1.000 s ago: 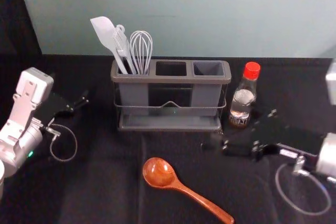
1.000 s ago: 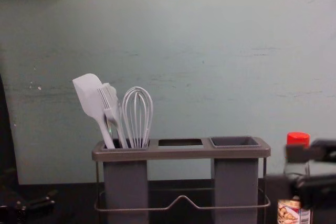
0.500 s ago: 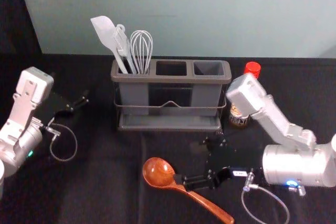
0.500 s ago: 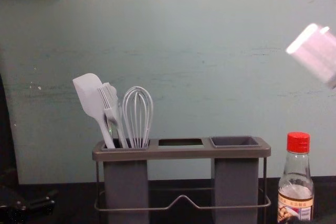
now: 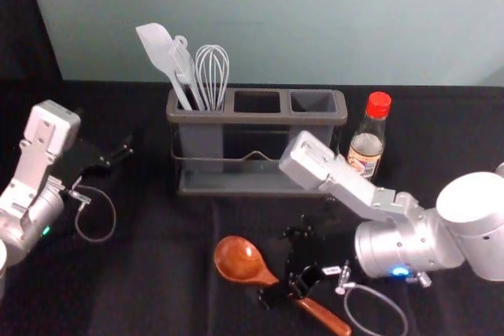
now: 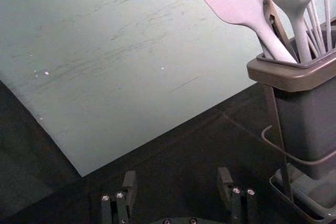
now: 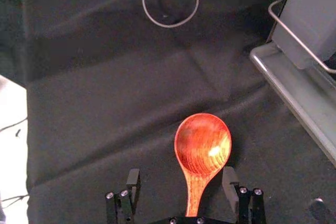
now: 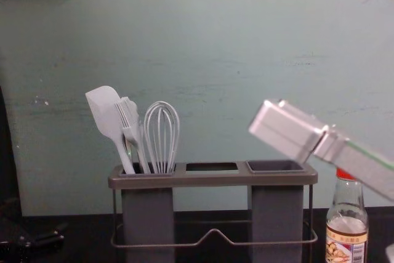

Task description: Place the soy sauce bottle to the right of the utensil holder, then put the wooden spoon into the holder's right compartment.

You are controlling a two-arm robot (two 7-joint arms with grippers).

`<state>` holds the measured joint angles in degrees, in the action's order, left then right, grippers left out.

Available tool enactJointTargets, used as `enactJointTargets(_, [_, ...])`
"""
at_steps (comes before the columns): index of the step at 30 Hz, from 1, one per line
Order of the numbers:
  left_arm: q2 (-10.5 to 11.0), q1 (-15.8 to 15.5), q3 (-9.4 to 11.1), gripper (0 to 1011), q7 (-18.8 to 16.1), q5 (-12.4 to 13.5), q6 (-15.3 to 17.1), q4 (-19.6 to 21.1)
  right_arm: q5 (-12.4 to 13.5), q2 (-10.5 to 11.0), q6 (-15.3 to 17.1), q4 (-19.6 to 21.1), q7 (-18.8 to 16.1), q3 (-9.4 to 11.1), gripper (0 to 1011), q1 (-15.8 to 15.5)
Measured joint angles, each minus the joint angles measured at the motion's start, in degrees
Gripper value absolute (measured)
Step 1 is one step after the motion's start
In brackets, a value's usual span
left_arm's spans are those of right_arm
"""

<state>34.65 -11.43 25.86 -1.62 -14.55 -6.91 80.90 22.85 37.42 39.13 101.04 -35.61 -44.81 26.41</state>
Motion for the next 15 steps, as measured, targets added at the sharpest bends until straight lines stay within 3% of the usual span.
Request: enactJointTargets(15, [0.00, 0.00, 0.00, 1005, 0.00, 0.00, 0.00, 0.00, -6.58, -4.54, 2.55, -4.25, 1.23, -4.08, 1004, 3.42])
